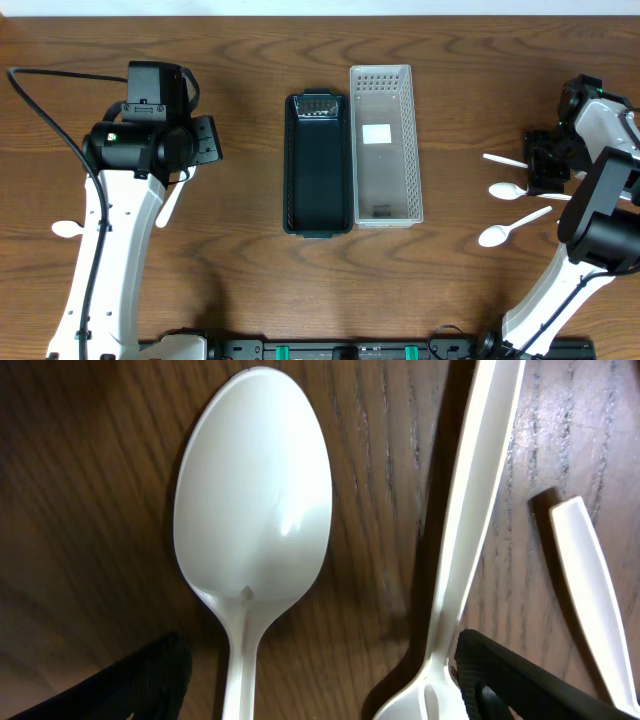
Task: Pack container
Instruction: 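Lower the right gripper and grasp a white spoon by its handle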
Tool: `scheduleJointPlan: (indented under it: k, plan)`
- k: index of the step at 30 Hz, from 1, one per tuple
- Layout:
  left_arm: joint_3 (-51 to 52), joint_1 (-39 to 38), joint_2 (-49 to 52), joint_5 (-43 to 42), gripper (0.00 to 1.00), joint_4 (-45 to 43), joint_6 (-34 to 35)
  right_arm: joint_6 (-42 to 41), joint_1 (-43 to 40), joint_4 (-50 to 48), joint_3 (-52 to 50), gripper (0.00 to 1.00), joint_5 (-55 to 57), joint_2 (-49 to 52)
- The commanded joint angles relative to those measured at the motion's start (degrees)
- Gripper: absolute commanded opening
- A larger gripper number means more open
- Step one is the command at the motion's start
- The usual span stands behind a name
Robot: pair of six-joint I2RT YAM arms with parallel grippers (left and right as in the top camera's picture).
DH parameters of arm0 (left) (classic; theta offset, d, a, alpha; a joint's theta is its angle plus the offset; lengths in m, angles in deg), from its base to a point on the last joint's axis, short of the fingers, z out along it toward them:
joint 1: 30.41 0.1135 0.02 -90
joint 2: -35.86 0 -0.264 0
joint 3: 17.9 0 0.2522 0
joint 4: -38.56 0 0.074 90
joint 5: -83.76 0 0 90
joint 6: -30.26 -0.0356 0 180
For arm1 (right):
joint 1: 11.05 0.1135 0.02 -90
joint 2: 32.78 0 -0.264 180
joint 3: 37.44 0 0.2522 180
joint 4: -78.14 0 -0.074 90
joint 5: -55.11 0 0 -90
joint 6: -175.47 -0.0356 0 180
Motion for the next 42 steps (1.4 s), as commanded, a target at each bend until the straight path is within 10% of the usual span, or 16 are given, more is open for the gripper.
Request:
scheduleJointPlan:
  k: [1, 42]
  plan:
    - [-0.44, 0.22, 0.02, 0.46, 0.57, 0.22, -0.07, 0.7, 0.17, -0.94, 0.74, 0.87, 1.01, 0.07]
    - [-0.44, 0.24, 0.02, 0.48, 0.57, -0.39, -0.09, 5.38, 1.29, 2.47, 0.74, 0.93, -5.46, 0.07]
